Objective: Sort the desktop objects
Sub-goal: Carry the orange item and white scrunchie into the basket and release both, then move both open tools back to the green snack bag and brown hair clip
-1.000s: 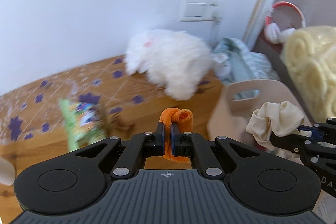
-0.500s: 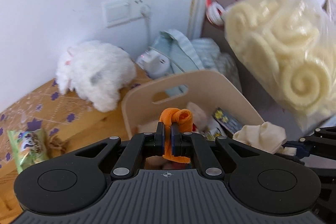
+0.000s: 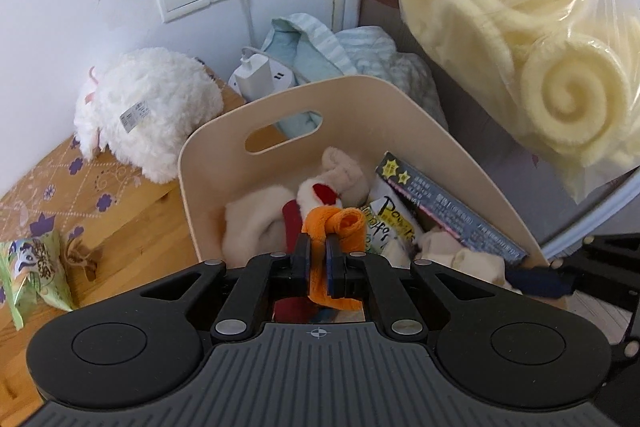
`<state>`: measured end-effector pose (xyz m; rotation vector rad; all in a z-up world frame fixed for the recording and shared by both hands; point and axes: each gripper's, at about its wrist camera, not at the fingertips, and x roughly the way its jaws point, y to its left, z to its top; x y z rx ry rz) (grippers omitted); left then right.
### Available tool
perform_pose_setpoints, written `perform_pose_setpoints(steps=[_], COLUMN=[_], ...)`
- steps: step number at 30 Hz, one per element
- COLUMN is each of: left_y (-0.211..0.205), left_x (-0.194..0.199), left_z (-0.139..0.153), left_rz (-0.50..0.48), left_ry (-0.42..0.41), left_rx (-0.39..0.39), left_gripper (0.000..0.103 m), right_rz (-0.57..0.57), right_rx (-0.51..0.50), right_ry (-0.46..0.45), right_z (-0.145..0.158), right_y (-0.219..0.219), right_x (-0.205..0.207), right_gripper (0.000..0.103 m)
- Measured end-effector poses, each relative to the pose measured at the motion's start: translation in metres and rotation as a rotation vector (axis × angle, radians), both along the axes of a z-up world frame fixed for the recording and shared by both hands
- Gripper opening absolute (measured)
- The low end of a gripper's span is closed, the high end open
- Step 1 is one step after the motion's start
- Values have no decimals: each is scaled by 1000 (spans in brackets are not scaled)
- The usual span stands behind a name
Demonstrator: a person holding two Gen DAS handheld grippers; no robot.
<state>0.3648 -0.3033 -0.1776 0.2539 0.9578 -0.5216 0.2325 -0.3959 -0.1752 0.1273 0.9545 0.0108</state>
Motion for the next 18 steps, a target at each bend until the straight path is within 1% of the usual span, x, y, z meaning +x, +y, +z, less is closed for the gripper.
perform_pose_setpoints(steps=[1, 2, 3, 4, 5, 6, 8, 10, 12, 14, 18], left_y=[2, 3, 6, 9, 13, 17, 24, 29, 36, 44, 69], left_x=[1, 2, 4, 5, 5, 4, 4, 5, 6, 7, 10], left_z=[-1, -1, -1, -1, 1, 3, 7, 9, 11, 13, 17], left_rz=[1, 3, 6, 14, 25, 33, 42, 47, 55, 69, 116], left_ry=[10, 24, 37, 40, 32, 21, 19, 27, 19, 19, 2], left_rx=[-1, -4, -10, -16, -27, -41, -69, -75, -75, -78, -78], left_gripper=[6, 13, 28, 38, 56, 65, 68, 68, 68, 69, 70], right_rz=[-9, -18, -33, -42, -49, -54, -70, -72, -80, -94, -112], right_rx=[5, 5, 0, -6, -13, -18, -24, -31, -41, -43, -5], right_ry=[-10, -20, -31, -37, -41, -45, -52, -64, -80, -108, -147], right_z=[2, 4, 6, 8, 10, 11, 15, 18, 23, 29, 37], right_y=[-1, -2, -3, -3, -2, -2, -1, 2, 6, 9, 16], right_x=[0, 0, 0, 1, 2, 2, 1, 1, 1, 1, 10], right_gripper=[55, 62, 67, 69, 73, 77, 79, 80, 87, 88, 90])
